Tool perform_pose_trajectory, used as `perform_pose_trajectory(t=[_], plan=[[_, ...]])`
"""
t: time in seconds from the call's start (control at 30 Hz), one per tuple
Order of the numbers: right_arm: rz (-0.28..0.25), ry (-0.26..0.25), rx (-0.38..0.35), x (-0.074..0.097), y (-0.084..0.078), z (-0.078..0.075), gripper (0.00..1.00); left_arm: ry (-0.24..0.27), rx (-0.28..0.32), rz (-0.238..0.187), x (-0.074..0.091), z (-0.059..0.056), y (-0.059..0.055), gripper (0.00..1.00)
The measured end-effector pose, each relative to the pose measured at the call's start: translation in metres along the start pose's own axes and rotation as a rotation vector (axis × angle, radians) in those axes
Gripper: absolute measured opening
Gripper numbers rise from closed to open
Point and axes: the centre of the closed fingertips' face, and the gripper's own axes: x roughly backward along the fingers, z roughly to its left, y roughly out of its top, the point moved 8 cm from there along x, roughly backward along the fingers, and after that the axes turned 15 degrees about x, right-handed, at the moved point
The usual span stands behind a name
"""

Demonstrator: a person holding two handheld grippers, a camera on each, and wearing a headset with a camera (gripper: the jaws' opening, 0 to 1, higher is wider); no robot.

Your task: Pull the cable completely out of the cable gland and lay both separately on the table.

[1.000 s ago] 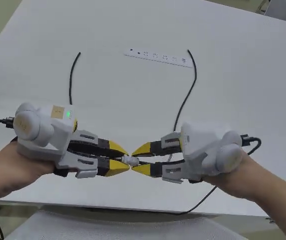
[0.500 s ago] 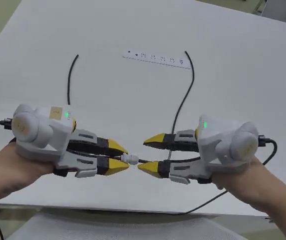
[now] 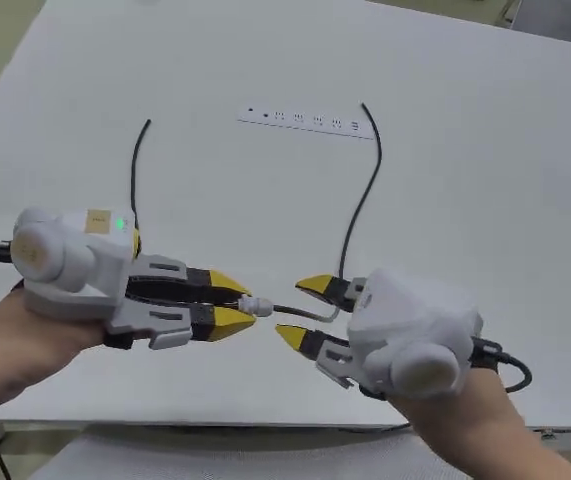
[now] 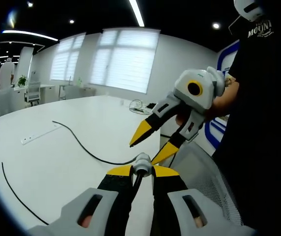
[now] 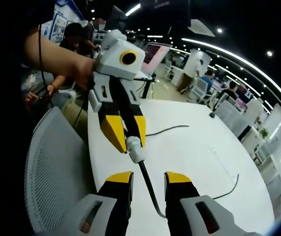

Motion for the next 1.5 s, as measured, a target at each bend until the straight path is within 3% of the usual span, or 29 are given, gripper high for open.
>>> perform_pose_trajectory(t=[0.07,0.23,0.43,1.13,1.4,1.5], plan=[[0.021,-0.034,0.015,-0.002,0.0,-0.001,0.14,0.004,-0.003,0.006,-0.001,-0.001,-0.001,0.15],[-0.004,-0.044,0.013,-0.003,0.002,0.005,0.02,0.015,0.006,-0.002,0.0,-0.002,0.001,0.15],[-0.008,-0.044,0.037,-0.003,0.007,0.008,0.02,0.018,-0.001,0.013,0.0,-0.006,-0.001,0.15],[0.007,-0.034,-0.06,-0.006,-0.003,0.009,0.0,0.048,-0.005,0.023,-0.003,-0.006,-0.003,0.15],[0.033,-0.049,-0.128,-0.004,-0.017,0.006,0.0,0.056,-0.005,0.02,-0.004,-0.005,-0.002,0.15],[0.047,-0.062,-0.199,-0.001,-0.027,0.005,0.0,0.055,0.0,0.016,-0.004,-0.005,-0.002,0.15]])
